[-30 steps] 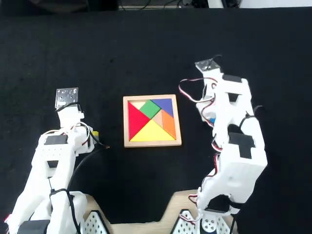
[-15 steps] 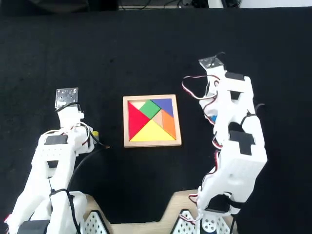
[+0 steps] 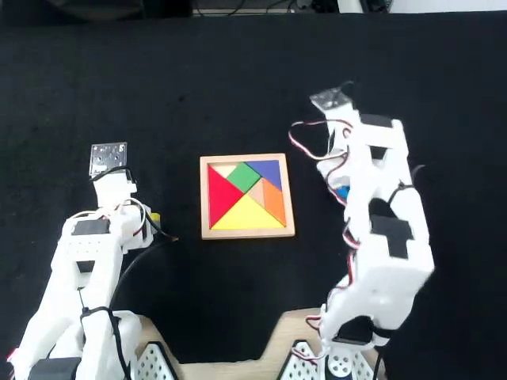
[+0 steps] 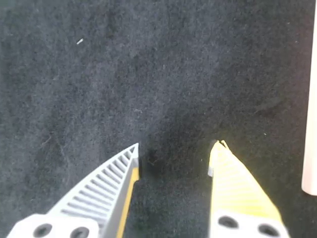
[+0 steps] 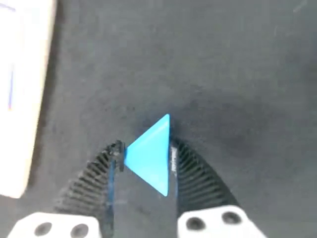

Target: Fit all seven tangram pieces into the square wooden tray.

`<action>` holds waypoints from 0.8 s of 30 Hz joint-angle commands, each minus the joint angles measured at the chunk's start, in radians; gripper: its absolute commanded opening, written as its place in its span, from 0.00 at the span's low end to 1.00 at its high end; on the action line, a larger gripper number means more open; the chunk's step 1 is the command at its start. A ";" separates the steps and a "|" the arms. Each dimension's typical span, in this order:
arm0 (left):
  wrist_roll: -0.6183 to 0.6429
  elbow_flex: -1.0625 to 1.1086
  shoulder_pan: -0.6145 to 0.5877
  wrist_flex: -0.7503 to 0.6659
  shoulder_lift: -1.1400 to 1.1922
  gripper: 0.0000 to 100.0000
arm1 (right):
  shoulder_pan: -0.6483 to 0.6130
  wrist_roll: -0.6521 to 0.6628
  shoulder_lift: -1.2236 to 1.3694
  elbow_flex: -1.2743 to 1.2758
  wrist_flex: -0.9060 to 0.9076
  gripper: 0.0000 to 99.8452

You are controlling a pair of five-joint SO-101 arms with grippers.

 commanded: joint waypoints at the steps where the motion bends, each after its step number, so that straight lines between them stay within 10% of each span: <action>1: 0.000 -0.005 0.005 -0.009 -0.009 0.23 | -0.049 0.204 -0.170 0.004 0.038 0.01; 6: 0.000 -0.004 0.013 -0.009 -0.009 0.23 | -0.190 0.404 -0.298 0.022 0.080 0.01; 24: 0.009 -0.012 -0.067 -0.015 -0.009 0.23 | -0.542 0.437 -0.028 -0.193 -0.008 0.01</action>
